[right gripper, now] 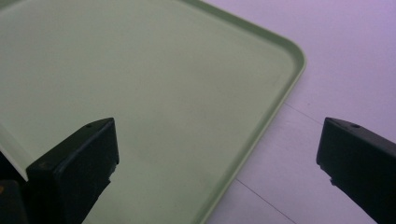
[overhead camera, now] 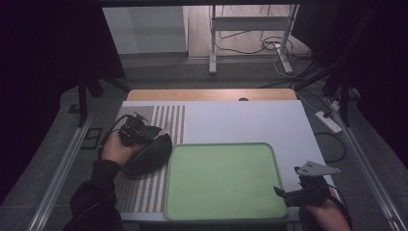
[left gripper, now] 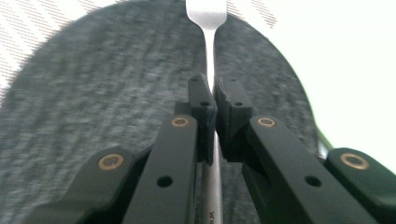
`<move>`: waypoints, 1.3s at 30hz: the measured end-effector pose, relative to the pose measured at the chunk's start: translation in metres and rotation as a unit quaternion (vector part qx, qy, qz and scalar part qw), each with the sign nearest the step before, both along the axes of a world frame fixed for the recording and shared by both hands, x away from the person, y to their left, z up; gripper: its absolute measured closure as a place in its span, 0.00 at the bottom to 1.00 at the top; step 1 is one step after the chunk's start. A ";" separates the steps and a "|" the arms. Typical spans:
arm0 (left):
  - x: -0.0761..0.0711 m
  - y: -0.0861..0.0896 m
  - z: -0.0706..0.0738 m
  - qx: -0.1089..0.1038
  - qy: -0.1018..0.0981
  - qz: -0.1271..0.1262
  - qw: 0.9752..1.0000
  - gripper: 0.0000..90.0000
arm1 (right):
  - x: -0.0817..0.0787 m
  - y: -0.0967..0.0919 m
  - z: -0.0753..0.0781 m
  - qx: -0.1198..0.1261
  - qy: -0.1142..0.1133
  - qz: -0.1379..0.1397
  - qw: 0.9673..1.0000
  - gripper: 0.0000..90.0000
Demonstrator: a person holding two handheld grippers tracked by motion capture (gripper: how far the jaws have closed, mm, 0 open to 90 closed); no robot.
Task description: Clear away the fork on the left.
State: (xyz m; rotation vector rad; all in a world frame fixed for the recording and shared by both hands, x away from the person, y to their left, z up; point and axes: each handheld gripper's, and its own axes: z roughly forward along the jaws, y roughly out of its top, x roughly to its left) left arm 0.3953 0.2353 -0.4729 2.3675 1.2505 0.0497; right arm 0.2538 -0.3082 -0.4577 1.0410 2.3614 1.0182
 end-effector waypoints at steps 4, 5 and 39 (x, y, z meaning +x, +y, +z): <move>-0.009 -0.009 -0.001 -0.009 0.003 -0.005 1.000 0.94 | 0.000 0.000 0.000 0.000 0.000 0.000 1.000 0.00; -0.011 -0.012 -0.001 -0.009 0.004 -0.006 1.000 0.94 | 0.000 0.000 0.000 0.000 0.000 0.000 1.000 0.00; -0.073 -0.127 -0.026 -0.017 0.037 -0.029 0.999 0.94 | -0.001 0.001 0.000 -0.006 -0.003 0.009 1.000 0.00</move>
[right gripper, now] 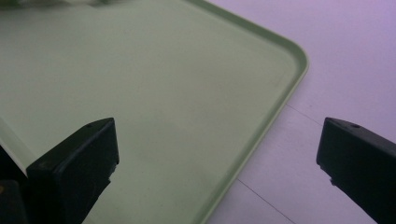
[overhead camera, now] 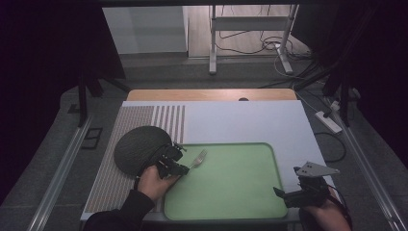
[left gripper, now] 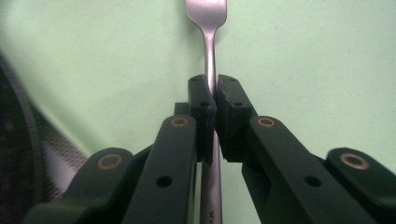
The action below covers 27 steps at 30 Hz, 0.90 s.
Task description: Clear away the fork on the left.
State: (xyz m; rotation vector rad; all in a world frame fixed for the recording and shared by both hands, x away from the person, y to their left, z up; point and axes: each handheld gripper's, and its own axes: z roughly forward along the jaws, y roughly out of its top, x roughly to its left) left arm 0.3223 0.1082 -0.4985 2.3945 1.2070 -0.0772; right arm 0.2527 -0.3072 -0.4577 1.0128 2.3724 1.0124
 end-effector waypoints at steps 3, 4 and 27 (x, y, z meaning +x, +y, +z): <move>-0.003 -0.005 -0.004 0.003 0.007 -0.003 1.000 0.94 | 0.000 0.000 0.000 0.000 -0.001 0.001 1.000 0.00; -0.004 -0.006 -0.006 0.003 0.010 -0.004 1.000 0.94 | 0.000 0.000 0.000 0.000 -0.001 0.001 1.000 0.00; 0.000 -0.027 -0.009 0.028 -0.031 -0.078 0.996 0.98 | 0.000 0.001 0.000 -0.002 -0.001 0.005 1.000 0.00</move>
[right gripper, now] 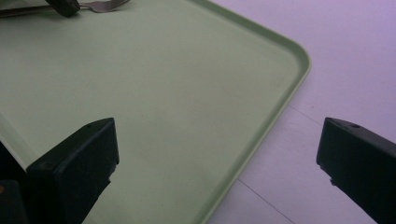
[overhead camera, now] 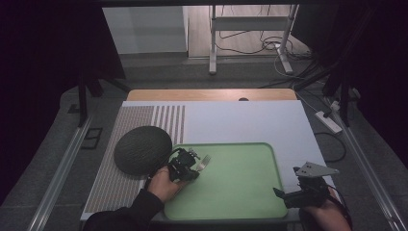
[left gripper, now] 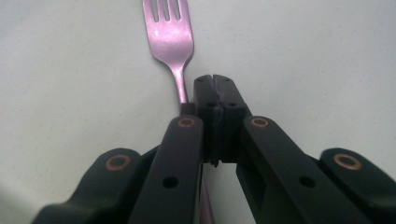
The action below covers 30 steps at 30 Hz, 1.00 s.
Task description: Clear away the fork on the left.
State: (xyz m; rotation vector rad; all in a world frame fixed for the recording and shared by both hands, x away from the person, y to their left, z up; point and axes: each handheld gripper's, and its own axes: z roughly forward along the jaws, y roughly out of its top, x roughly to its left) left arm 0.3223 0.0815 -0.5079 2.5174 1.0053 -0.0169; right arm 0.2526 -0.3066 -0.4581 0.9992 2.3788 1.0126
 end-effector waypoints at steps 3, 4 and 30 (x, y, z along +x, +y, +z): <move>0.002 0.007 0.000 0.003 0.002 0.009 1.000 0.98 | 0.000 0.000 0.000 0.000 0.000 0.001 1.000 0.00; 0.003 0.009 0.000 0.003 0.002 0.013 1.000 0.98 | 0.000 0.000 0.000 0.000 0.000 0.001 1.000 0.00; 0.013 0.054 -0.002 -0.010 0.032 0.062 0.997 0.98 | 0.001 -0.001 0.000 0.003 0.003 0.000 1.000 0.00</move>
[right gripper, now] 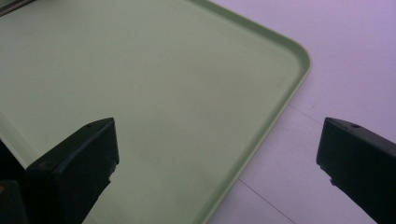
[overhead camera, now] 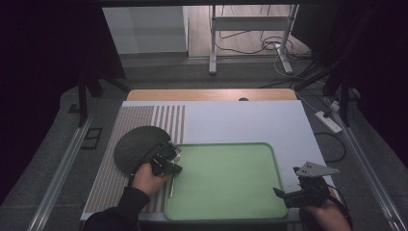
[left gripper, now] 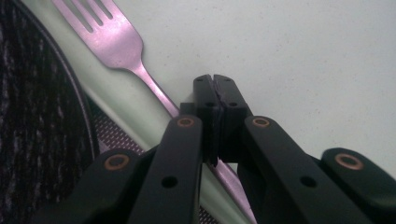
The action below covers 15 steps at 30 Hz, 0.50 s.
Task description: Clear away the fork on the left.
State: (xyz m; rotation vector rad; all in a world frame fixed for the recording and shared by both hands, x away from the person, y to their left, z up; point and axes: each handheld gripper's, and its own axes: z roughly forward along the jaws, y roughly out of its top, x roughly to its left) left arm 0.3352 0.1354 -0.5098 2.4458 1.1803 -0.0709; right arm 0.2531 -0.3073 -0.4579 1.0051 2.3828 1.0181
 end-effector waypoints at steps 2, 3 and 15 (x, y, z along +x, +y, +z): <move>0.000 0.002 0.000 -0.004 0.003 0.001 1.000 0.98 | 0.000 0.000 0.000 0.000 0.000 0.000 1.000 0.00; 0.001 0.002 0.000 -0.006 0.004 0.001 1.000 0.98 | 0.000 0.000 0.000 0.000 0.000 0.000 1.000 0.00; -0.002 0.005 0.006 -0.037 -0.027 0.000 0.999 0.73 | 0.000 0.000 0.000 0.001 0.000 0.000 1.000 0.00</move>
